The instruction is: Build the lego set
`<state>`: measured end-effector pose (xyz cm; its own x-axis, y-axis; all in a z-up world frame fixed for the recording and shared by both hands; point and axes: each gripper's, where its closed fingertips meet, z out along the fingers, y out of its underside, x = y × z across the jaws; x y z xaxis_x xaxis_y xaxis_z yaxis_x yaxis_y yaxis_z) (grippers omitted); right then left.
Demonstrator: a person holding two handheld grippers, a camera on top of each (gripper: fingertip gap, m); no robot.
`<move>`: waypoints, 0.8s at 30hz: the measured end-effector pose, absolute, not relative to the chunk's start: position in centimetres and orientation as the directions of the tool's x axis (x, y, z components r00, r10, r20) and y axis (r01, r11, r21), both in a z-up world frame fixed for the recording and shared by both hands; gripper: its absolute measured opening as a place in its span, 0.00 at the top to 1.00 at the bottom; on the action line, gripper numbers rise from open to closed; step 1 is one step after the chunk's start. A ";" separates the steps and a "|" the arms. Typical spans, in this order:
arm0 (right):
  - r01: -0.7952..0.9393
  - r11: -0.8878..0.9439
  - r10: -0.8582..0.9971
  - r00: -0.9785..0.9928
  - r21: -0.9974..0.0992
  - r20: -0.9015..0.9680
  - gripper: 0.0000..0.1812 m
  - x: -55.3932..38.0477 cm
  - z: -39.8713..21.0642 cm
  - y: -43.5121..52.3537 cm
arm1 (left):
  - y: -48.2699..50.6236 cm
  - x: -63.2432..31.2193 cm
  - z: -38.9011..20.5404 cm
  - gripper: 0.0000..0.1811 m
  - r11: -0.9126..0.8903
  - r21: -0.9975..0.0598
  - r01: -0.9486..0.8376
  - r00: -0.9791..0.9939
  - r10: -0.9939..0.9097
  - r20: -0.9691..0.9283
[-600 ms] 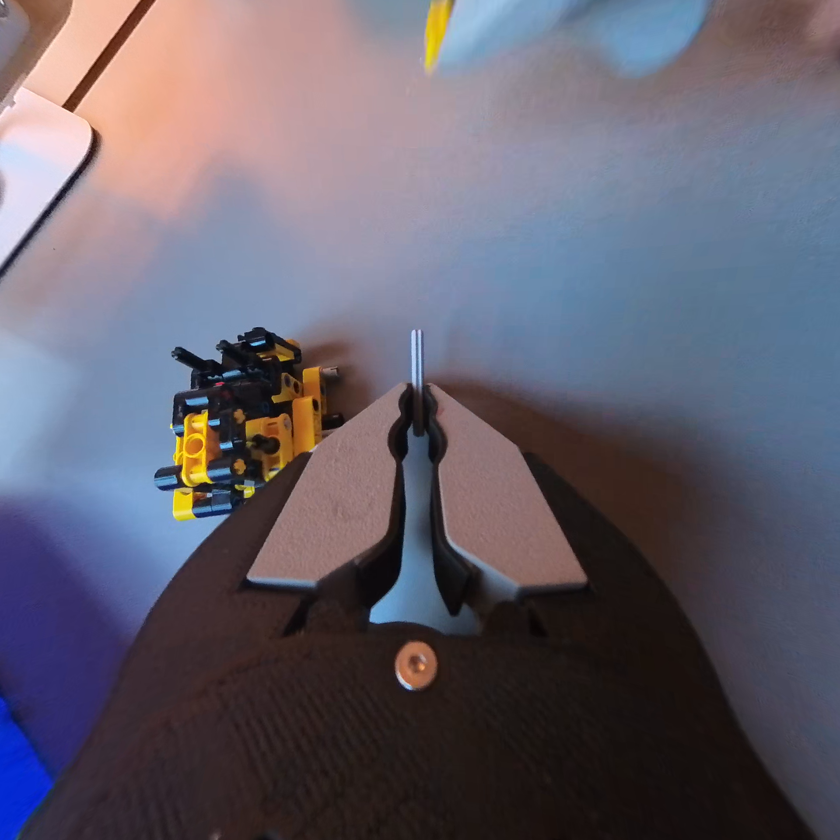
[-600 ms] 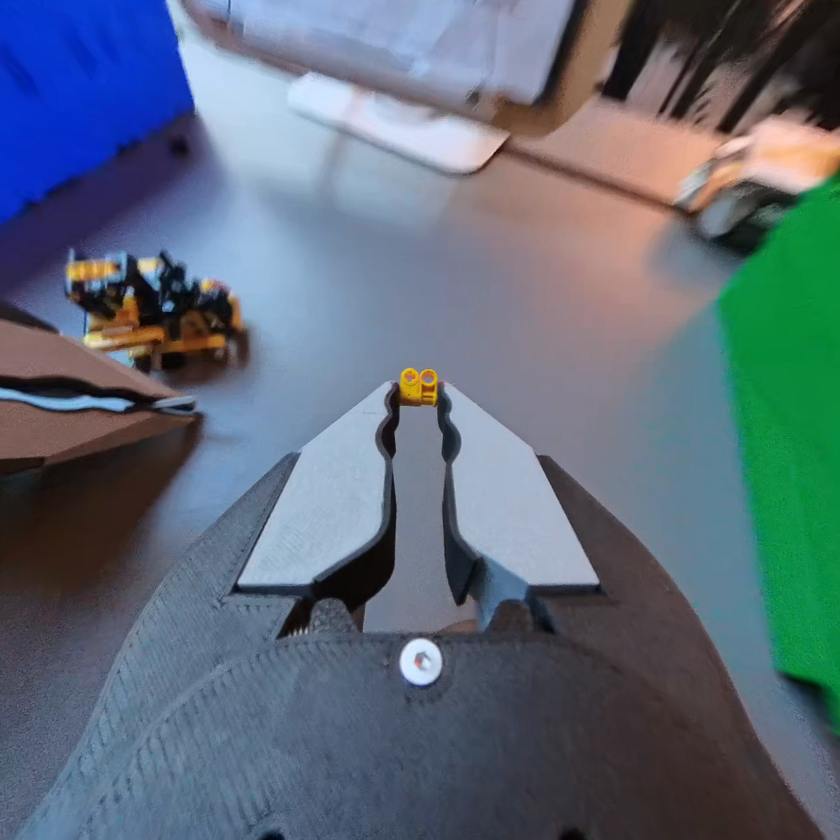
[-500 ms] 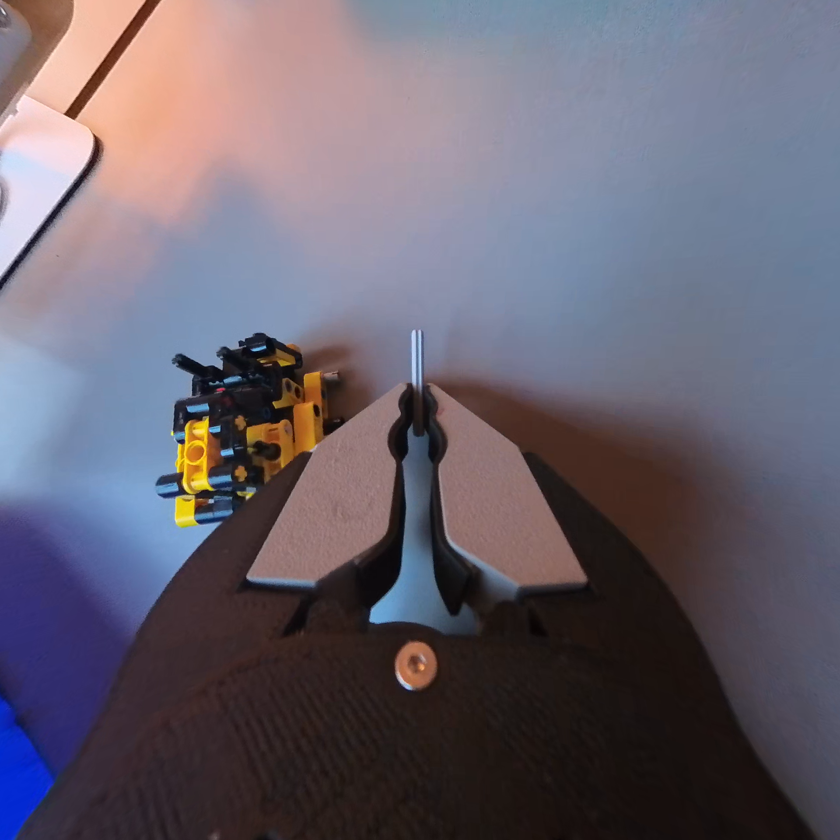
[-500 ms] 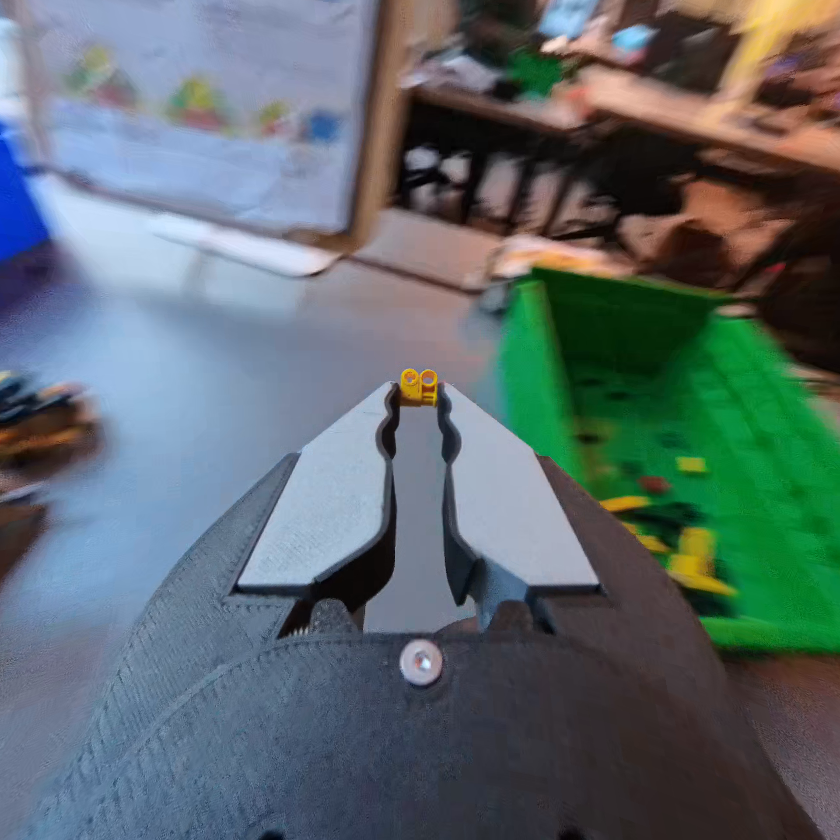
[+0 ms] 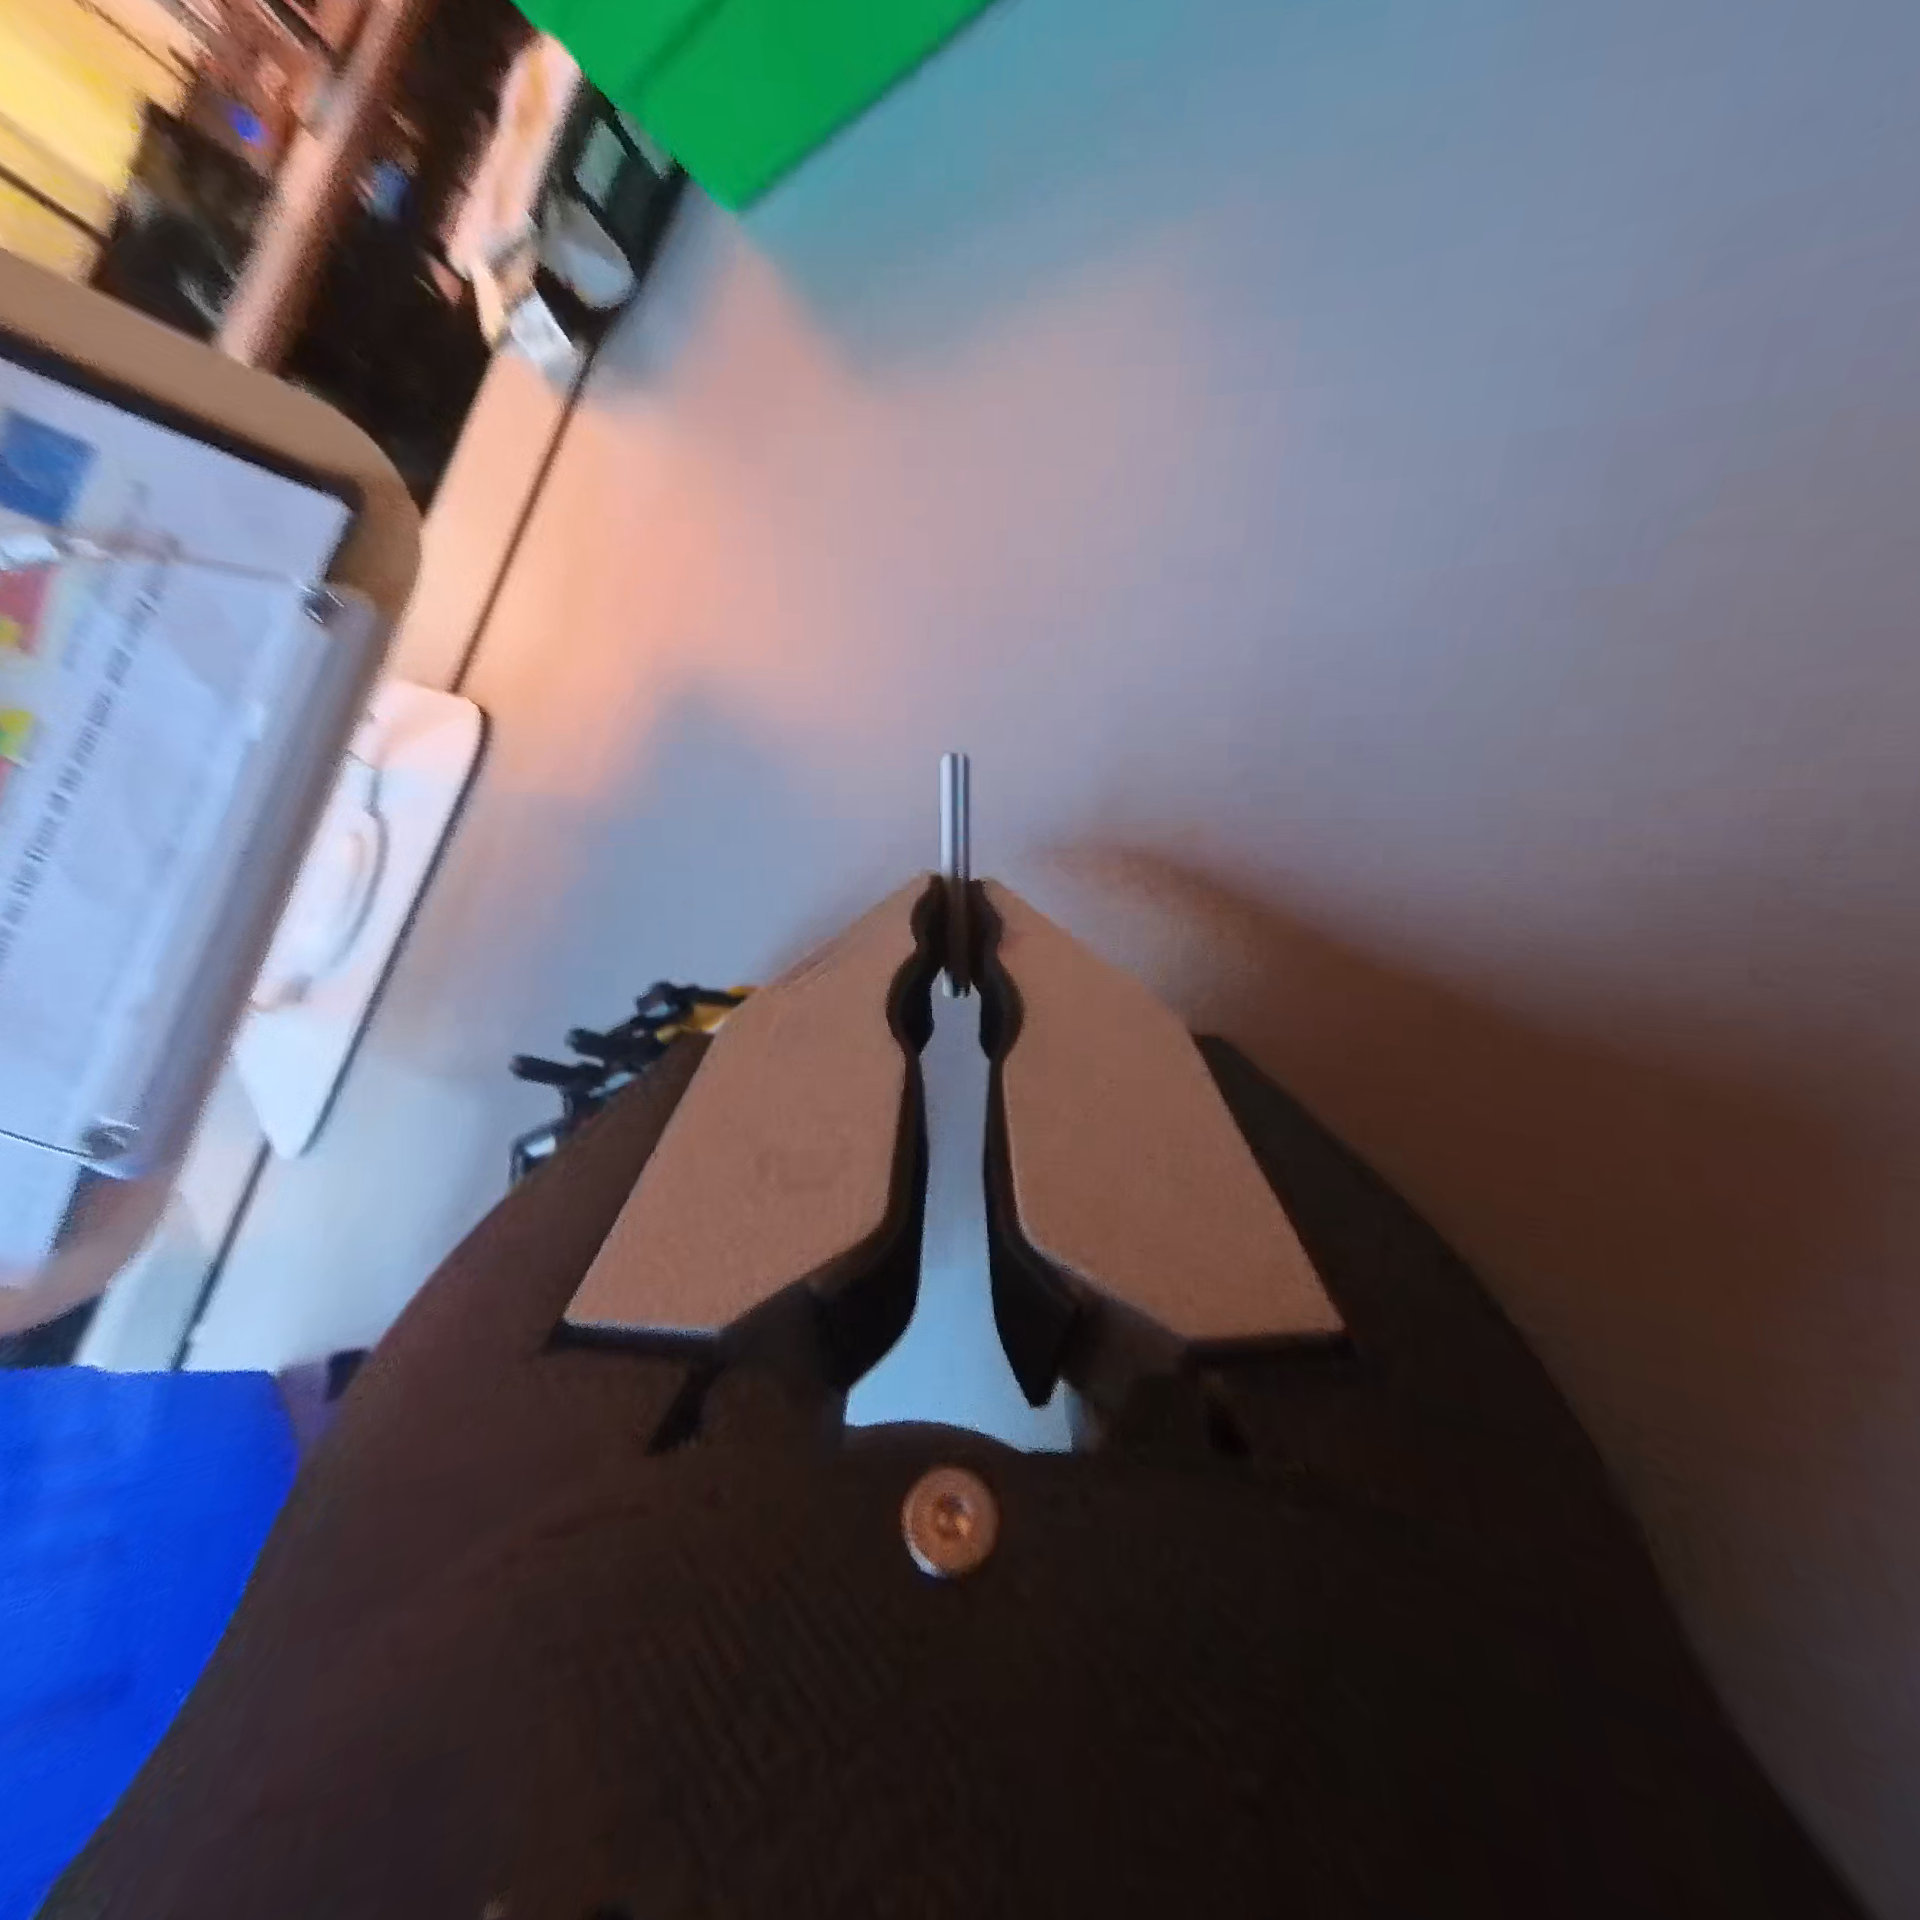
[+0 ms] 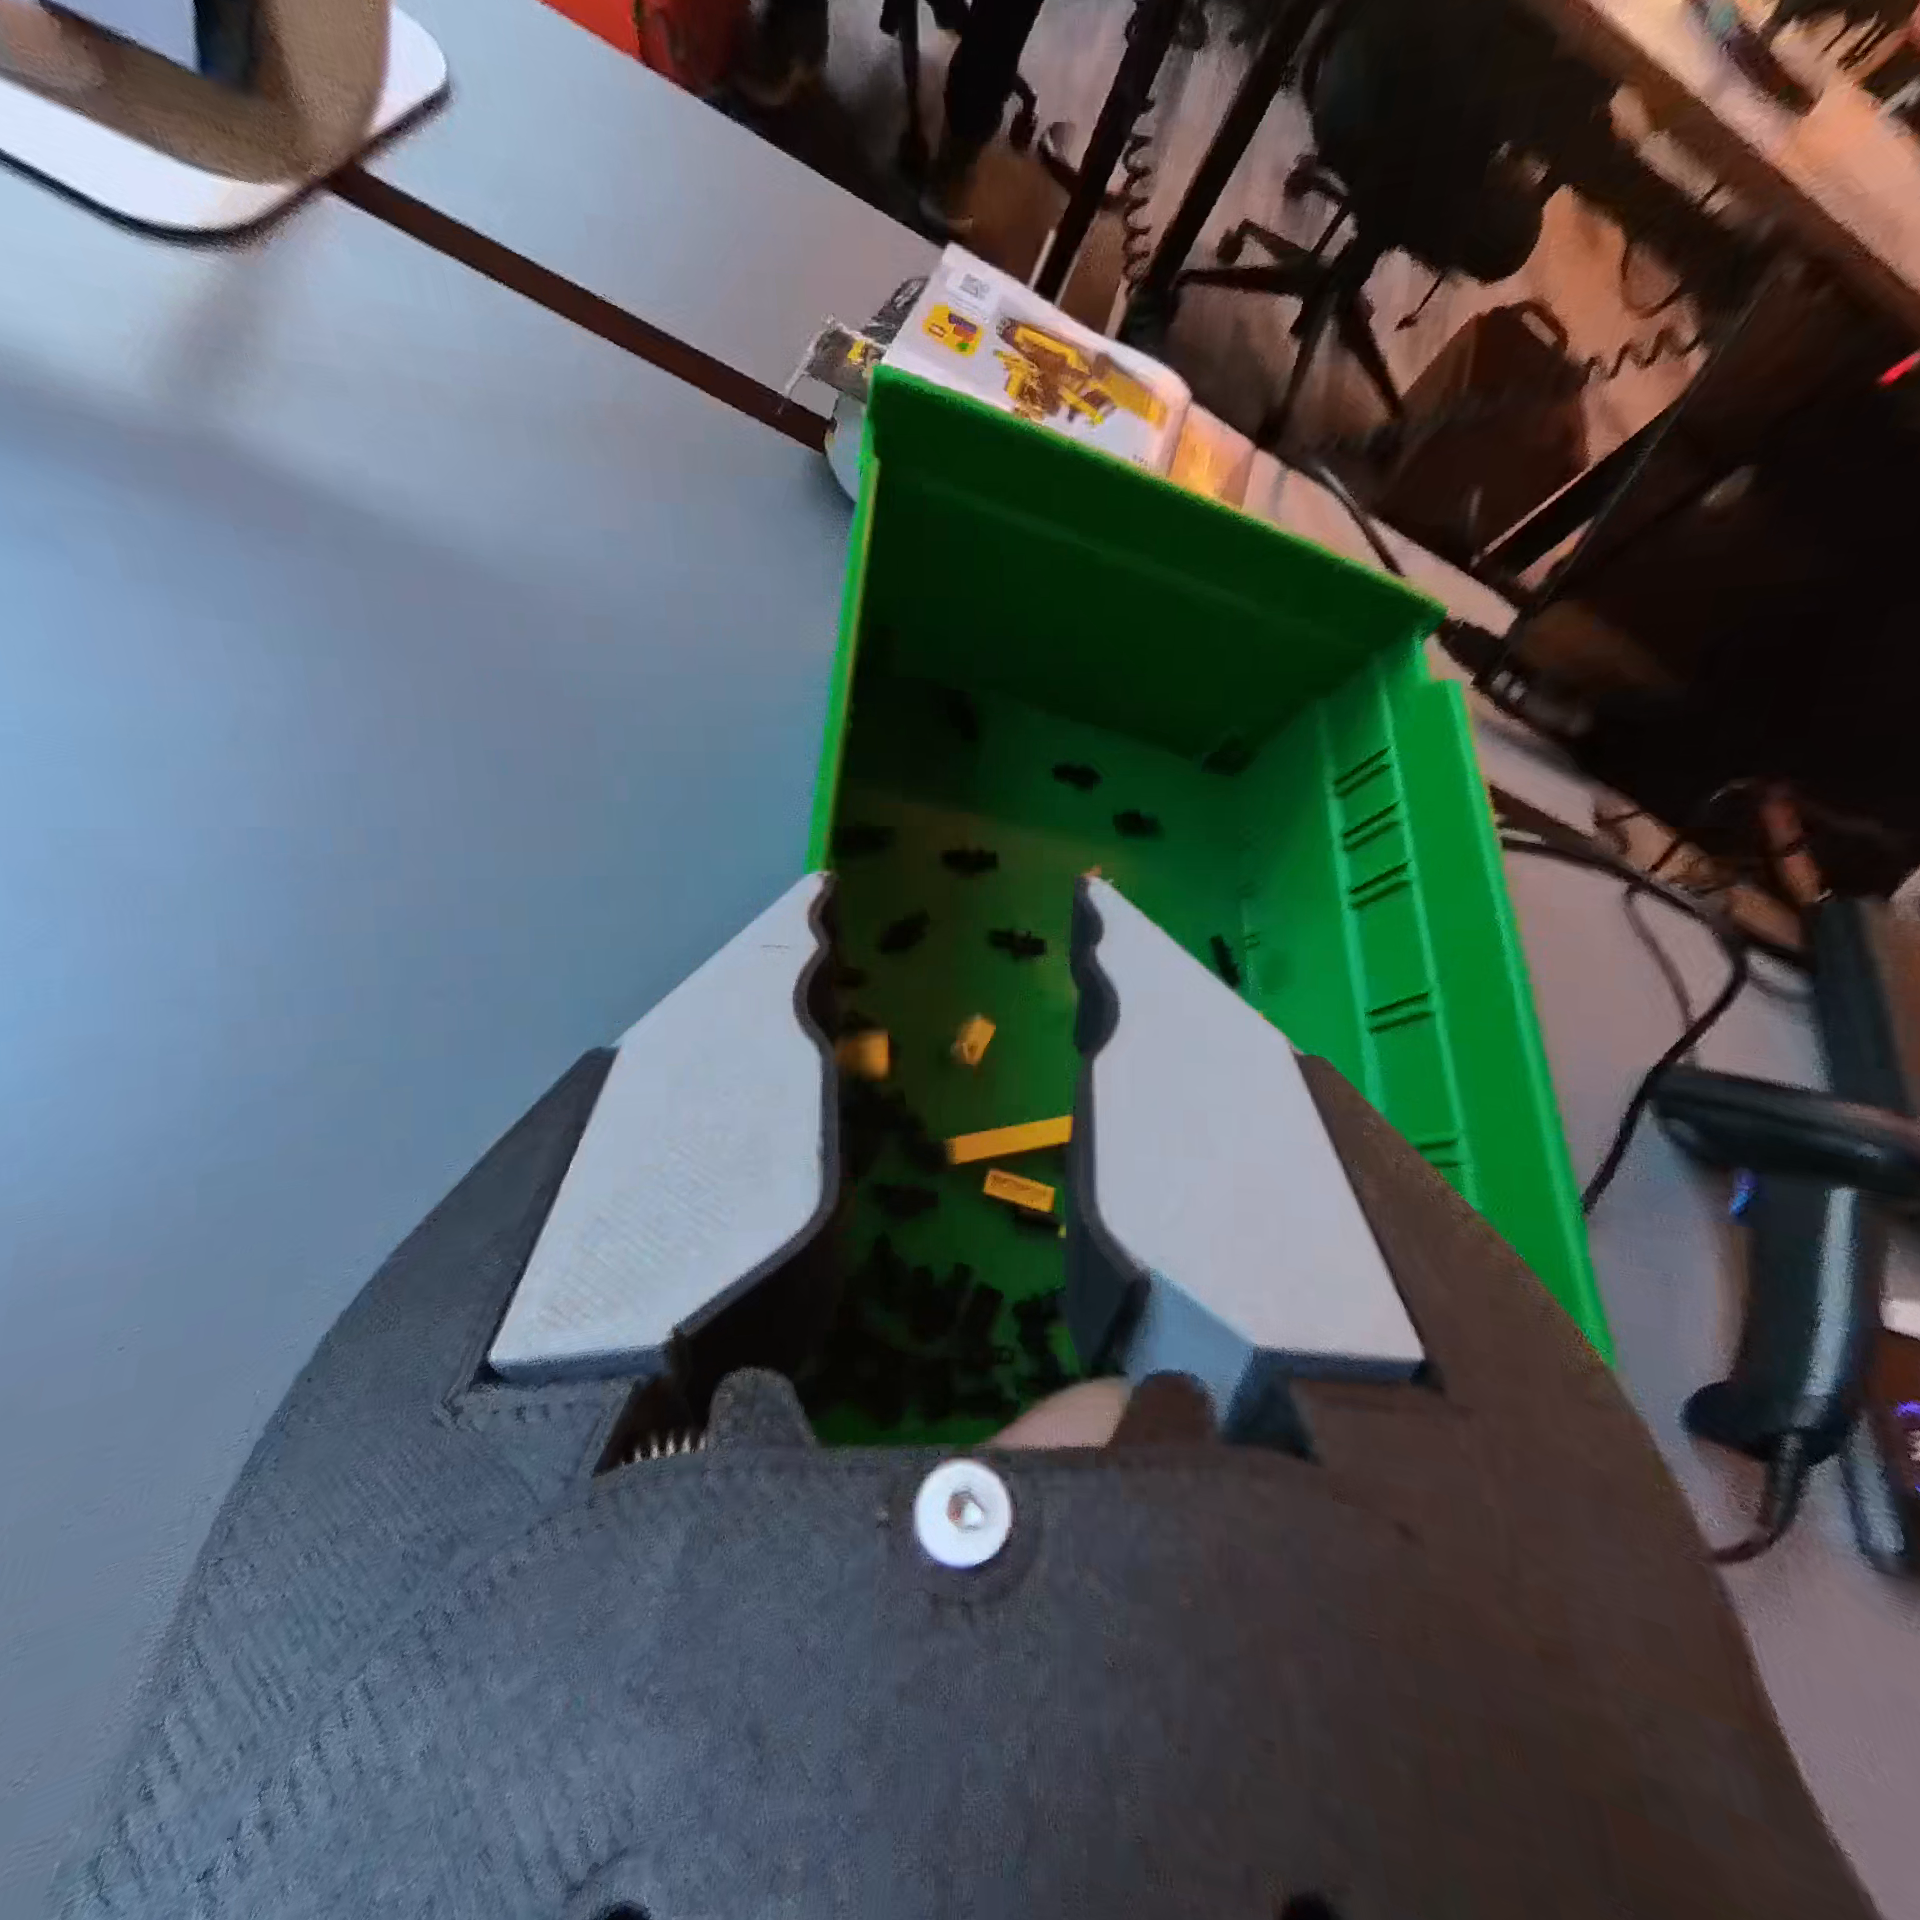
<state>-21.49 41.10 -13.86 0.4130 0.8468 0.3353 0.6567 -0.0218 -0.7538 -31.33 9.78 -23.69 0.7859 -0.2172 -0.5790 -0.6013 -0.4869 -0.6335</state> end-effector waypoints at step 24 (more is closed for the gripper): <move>0.524 -0.068 0.841 -0.427 -0.849 -0.331 0.99 -27.5 -18.2 8.3 | 10.2 -28.2 -18.9 1.00 -0.219 -0.616 -0.756 0.648 -0.127 -0.751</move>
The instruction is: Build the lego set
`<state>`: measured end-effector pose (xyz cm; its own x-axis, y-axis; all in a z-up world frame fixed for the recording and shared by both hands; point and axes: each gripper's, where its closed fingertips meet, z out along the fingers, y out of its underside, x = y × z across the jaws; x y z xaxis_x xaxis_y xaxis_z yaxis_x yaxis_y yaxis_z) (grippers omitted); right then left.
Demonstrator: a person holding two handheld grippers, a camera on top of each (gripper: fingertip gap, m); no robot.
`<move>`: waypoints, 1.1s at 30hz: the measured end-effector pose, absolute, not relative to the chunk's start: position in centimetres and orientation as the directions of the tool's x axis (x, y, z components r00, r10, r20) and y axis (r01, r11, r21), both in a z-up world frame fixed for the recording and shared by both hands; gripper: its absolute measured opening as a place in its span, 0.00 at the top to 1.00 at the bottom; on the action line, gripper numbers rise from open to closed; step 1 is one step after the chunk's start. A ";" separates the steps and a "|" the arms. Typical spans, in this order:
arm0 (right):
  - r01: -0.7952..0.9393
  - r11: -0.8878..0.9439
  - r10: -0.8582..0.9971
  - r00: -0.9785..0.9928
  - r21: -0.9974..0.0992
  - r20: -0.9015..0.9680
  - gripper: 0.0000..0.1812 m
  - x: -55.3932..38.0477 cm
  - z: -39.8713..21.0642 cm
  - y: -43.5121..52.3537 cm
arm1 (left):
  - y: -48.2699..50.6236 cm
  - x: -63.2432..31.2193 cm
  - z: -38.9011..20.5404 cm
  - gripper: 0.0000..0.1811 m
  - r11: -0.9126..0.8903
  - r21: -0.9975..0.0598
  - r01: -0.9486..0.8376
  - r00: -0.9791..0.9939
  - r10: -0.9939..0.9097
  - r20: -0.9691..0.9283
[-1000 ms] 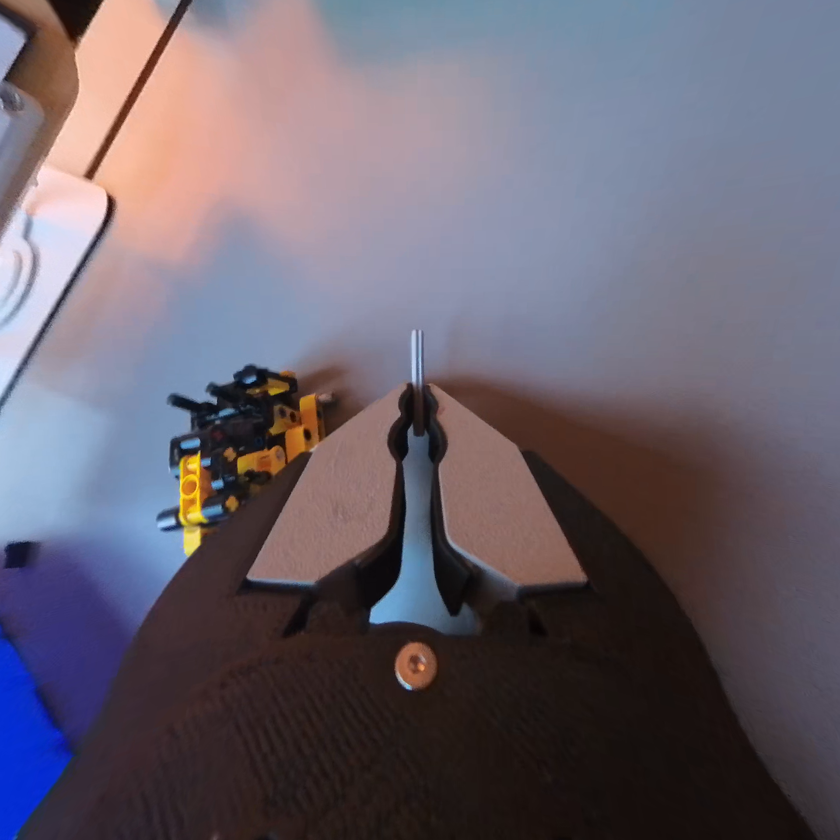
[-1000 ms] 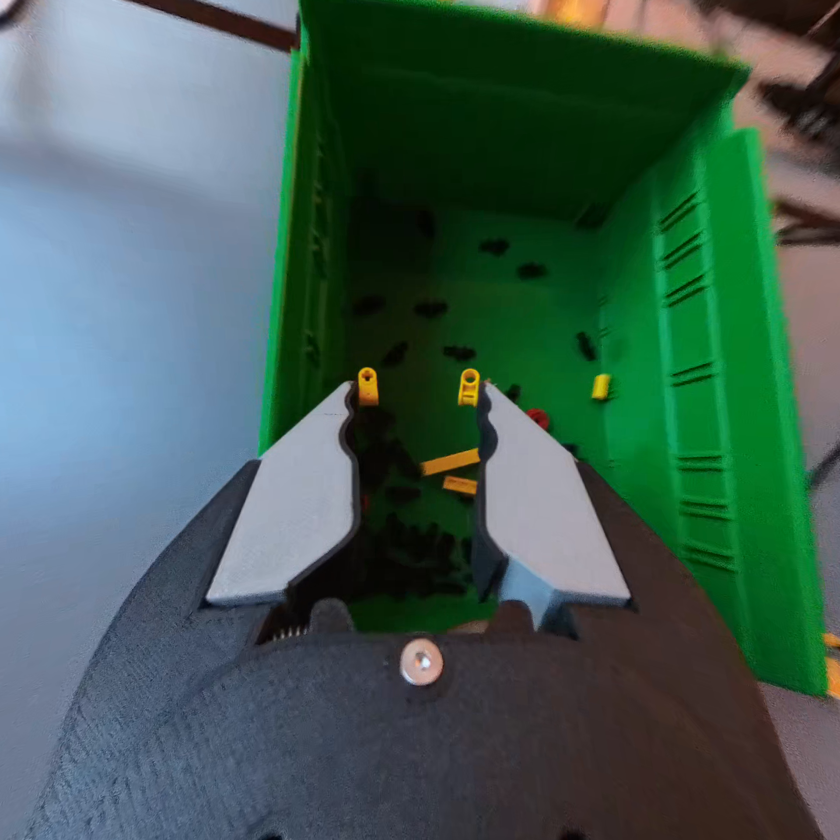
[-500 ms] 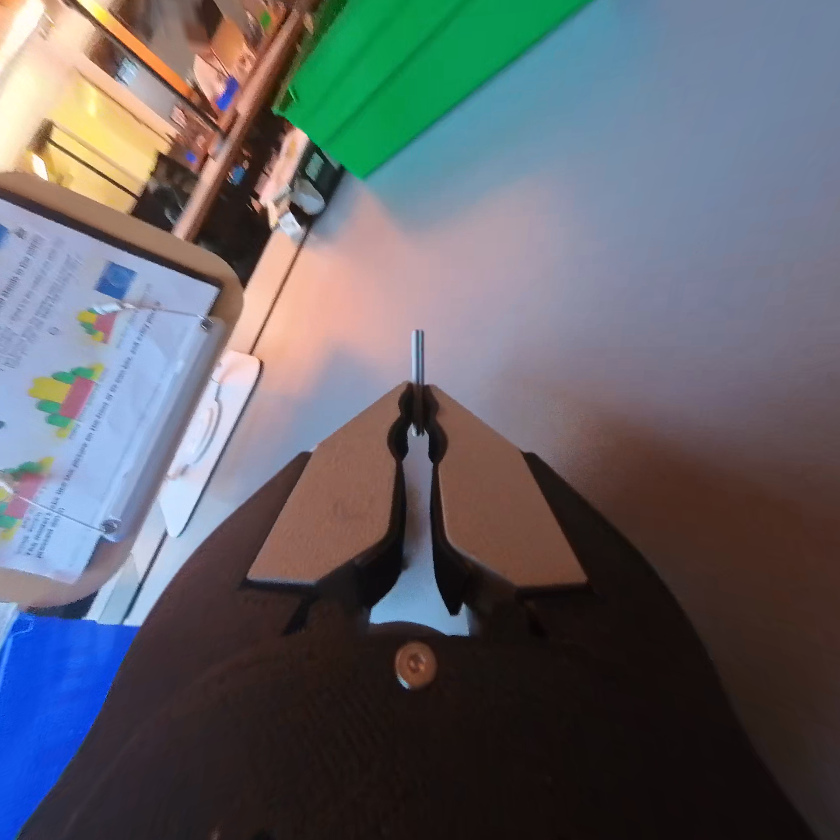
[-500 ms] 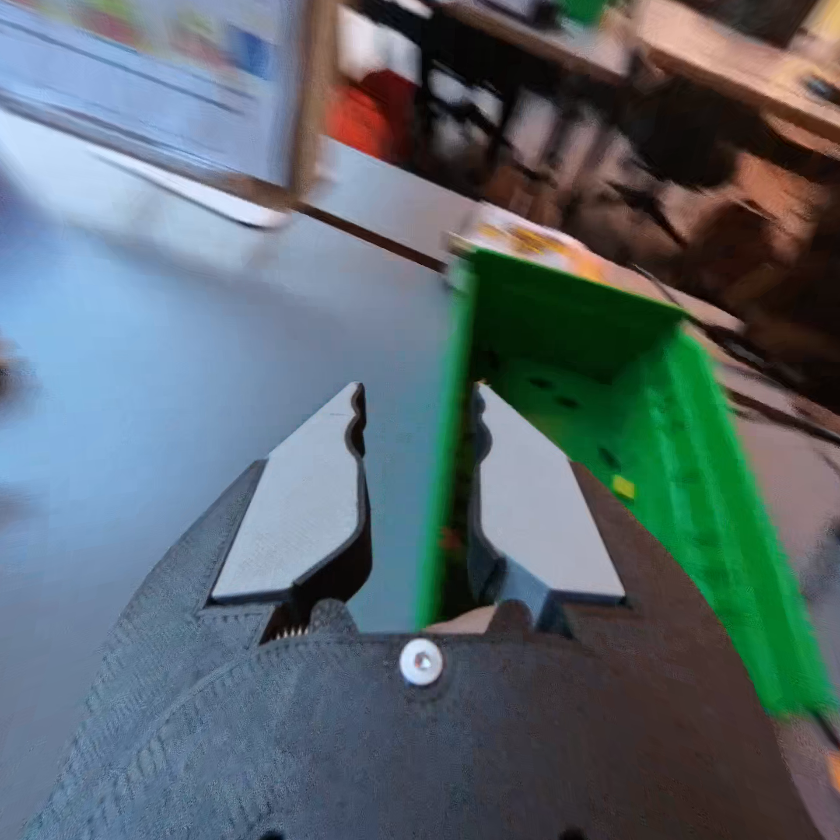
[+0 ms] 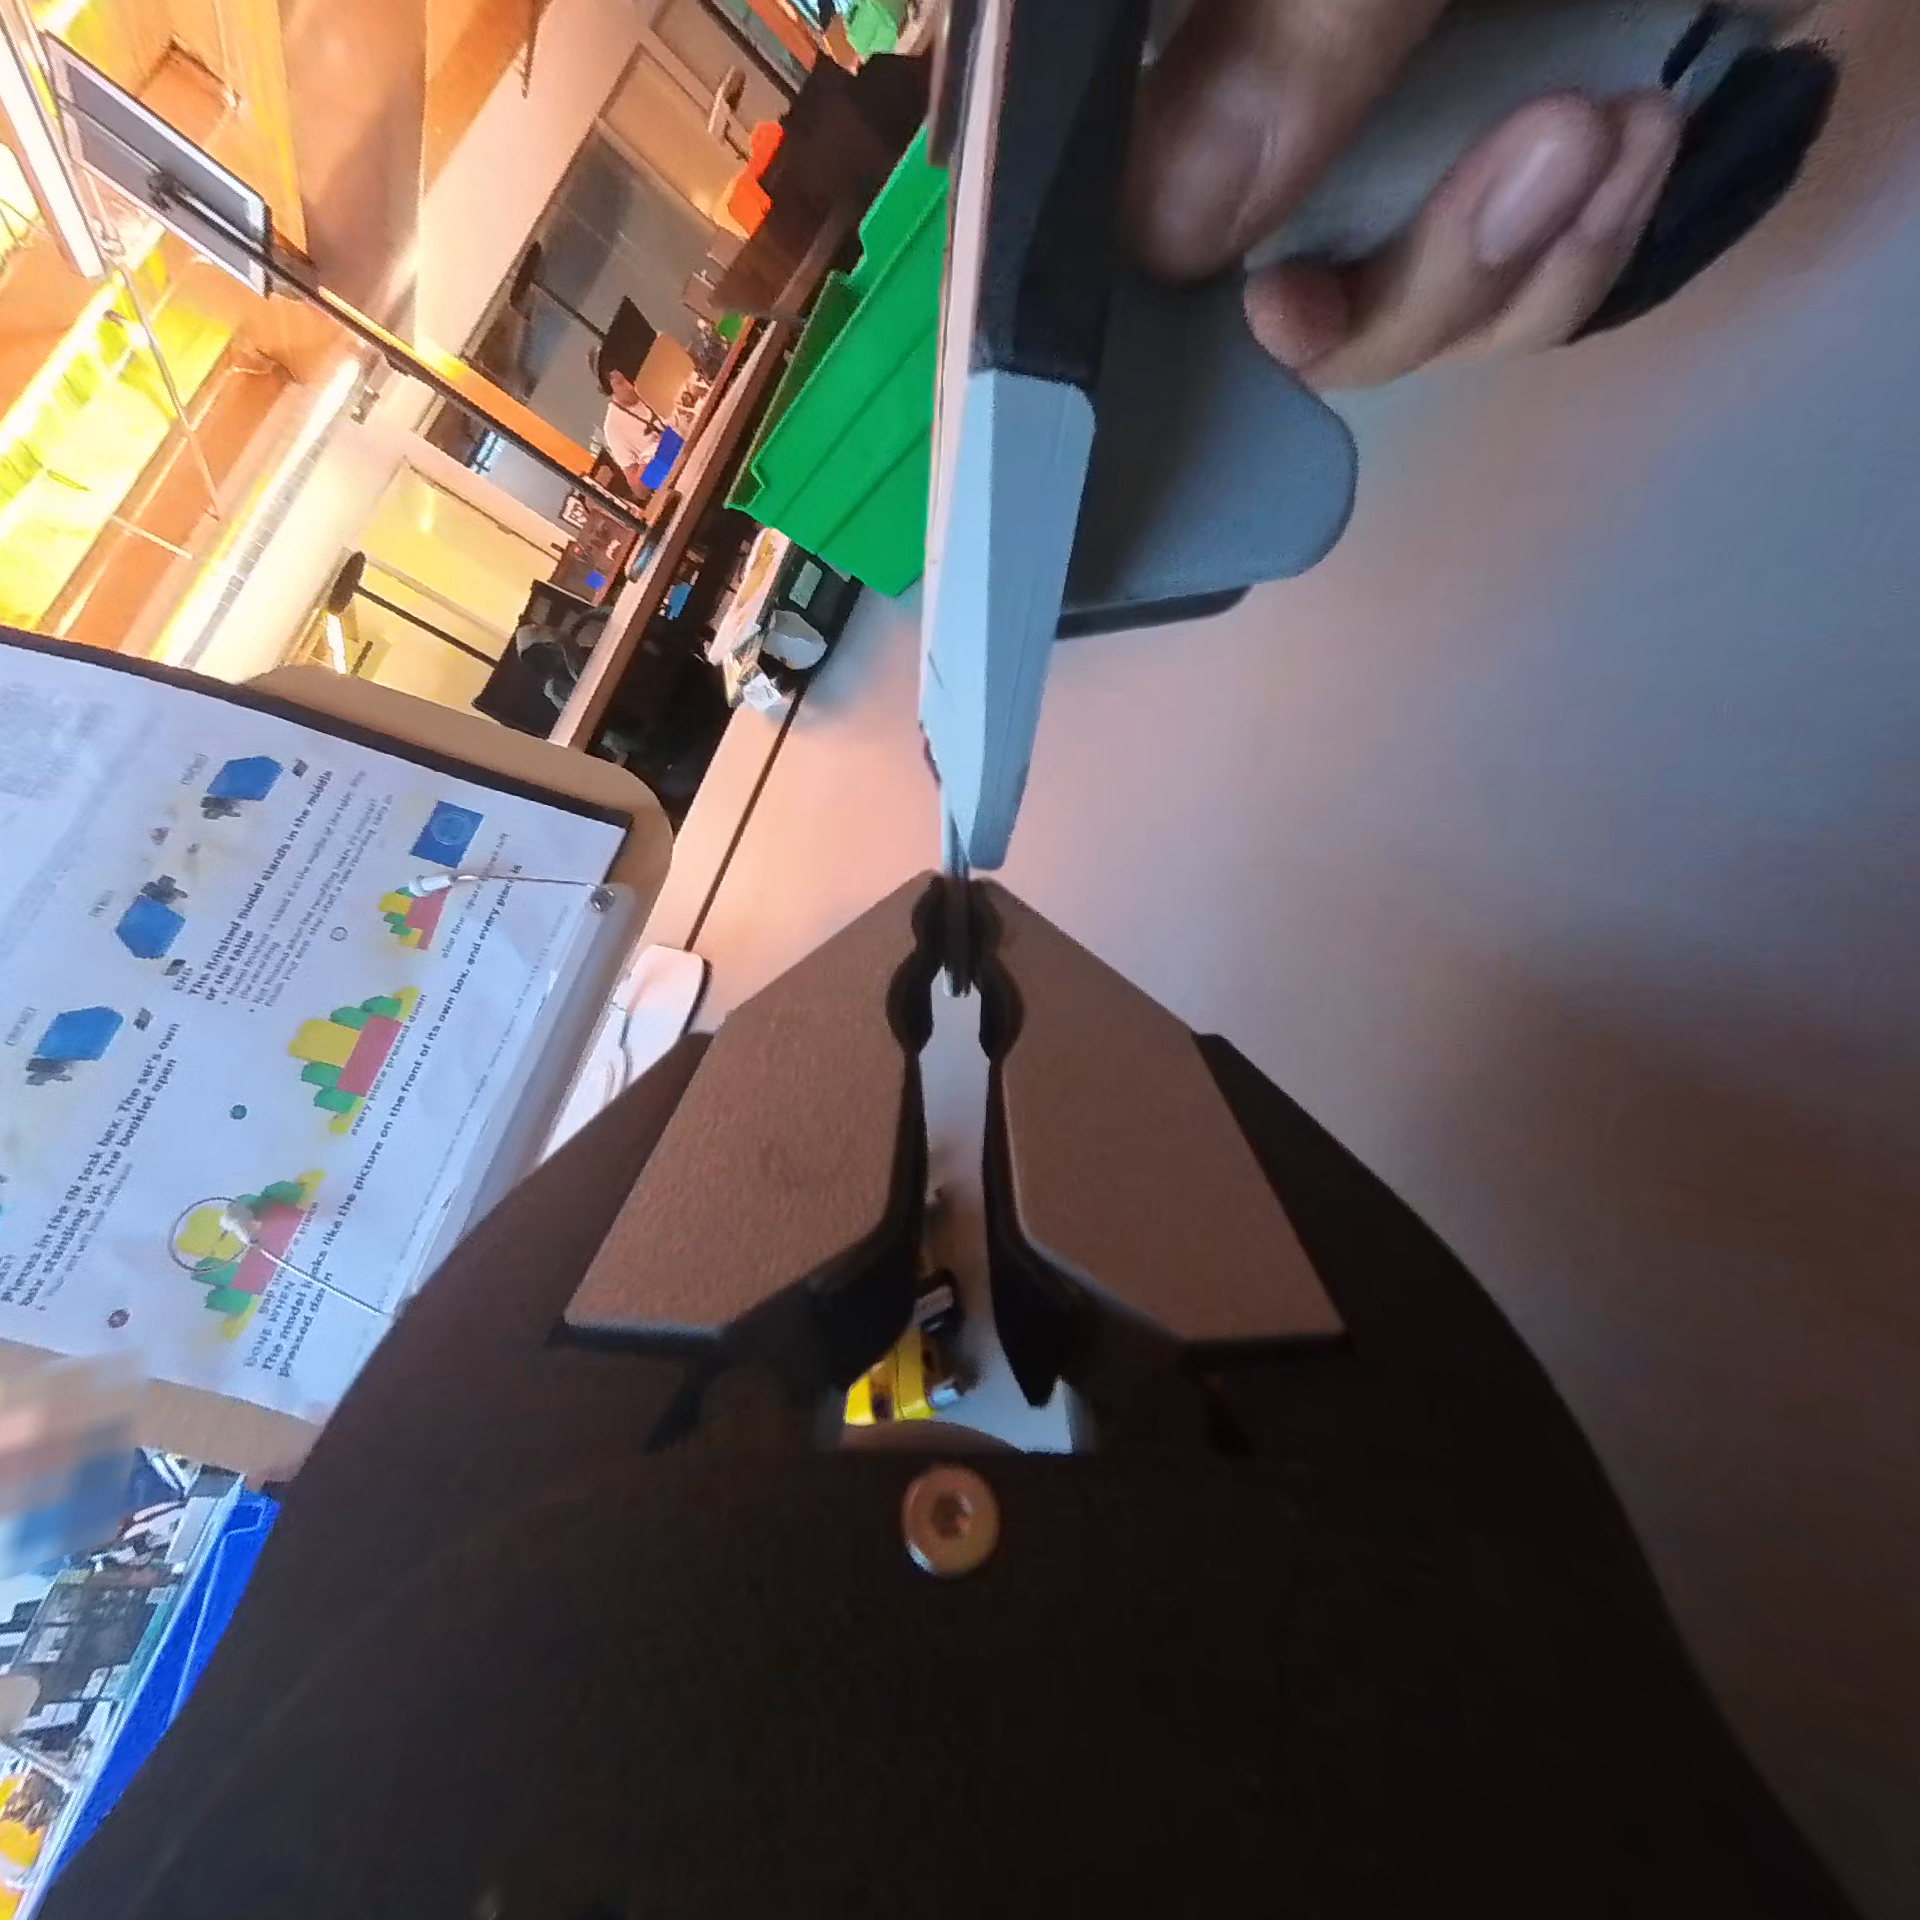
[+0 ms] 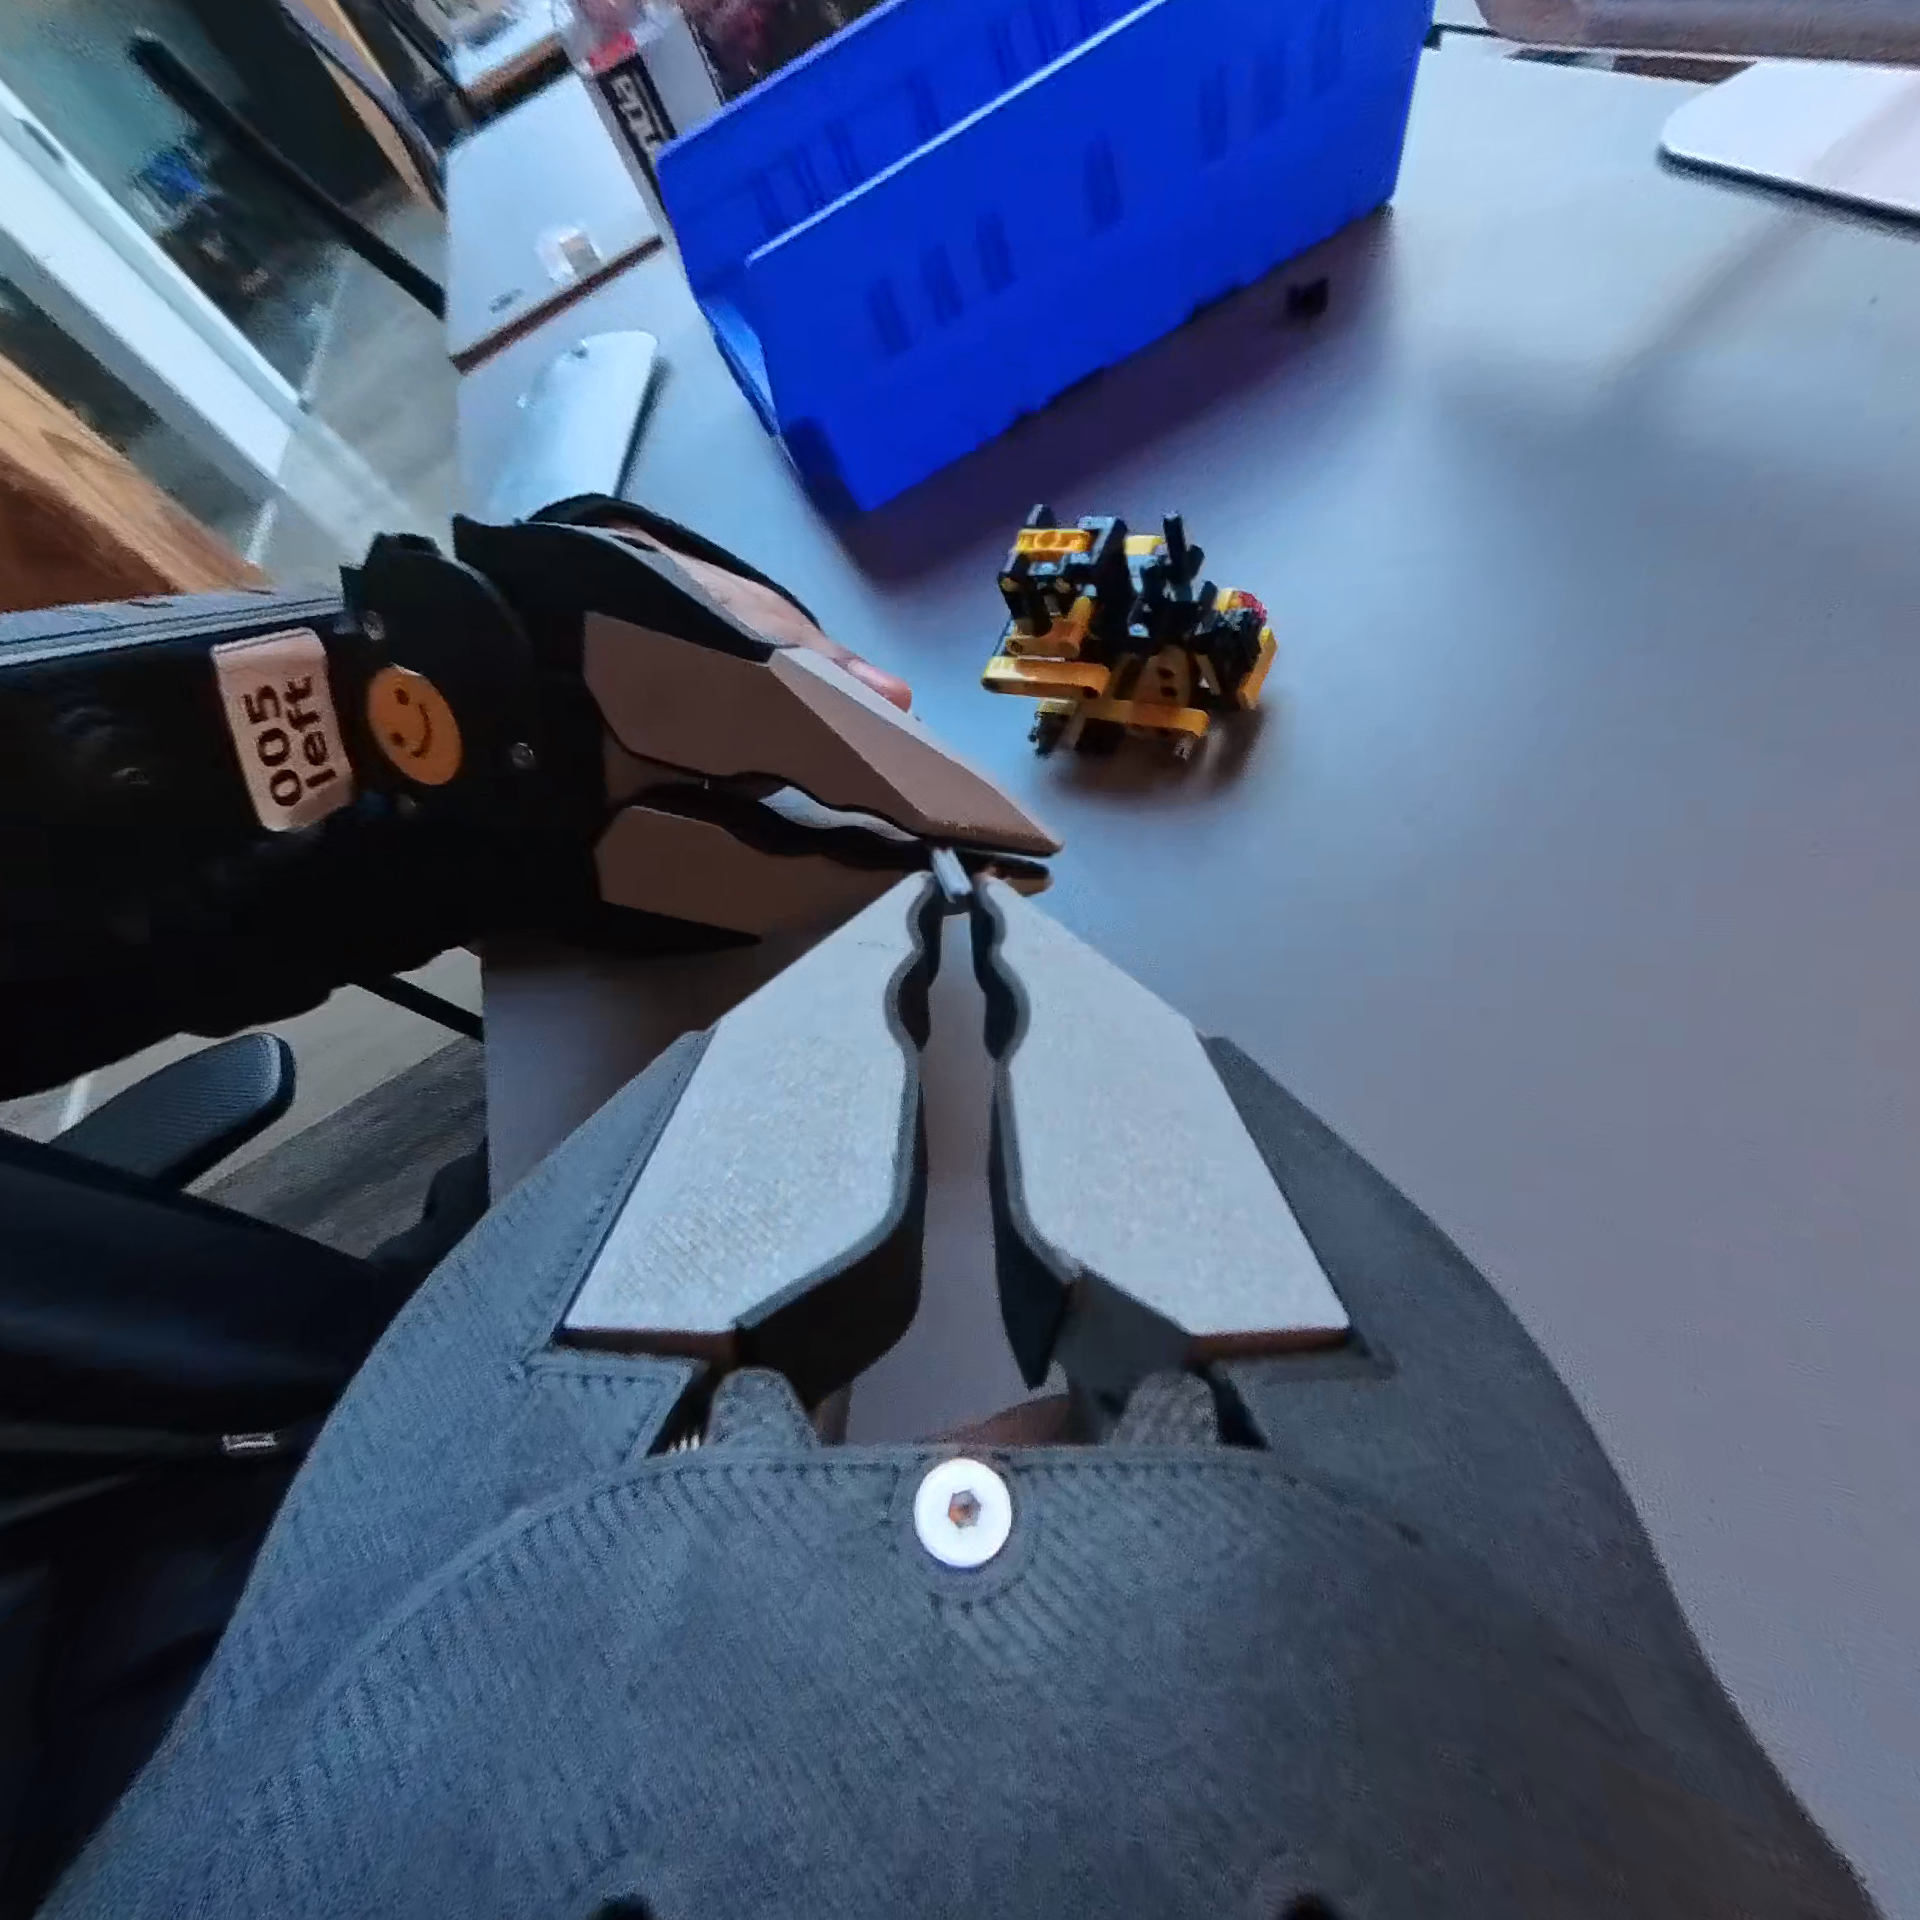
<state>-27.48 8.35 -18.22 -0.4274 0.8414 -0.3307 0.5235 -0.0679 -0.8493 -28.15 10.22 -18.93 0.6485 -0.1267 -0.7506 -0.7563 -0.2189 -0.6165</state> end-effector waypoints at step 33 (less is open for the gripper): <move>0.306 -0.026 0.949 0.307 -0.952 0.073 0.99 -21.2 -6.7 35.7 | 9.9 -29.7 -17.5 0.91 -0.238 -0.778 -0.582 0.807 -0.053 -0.588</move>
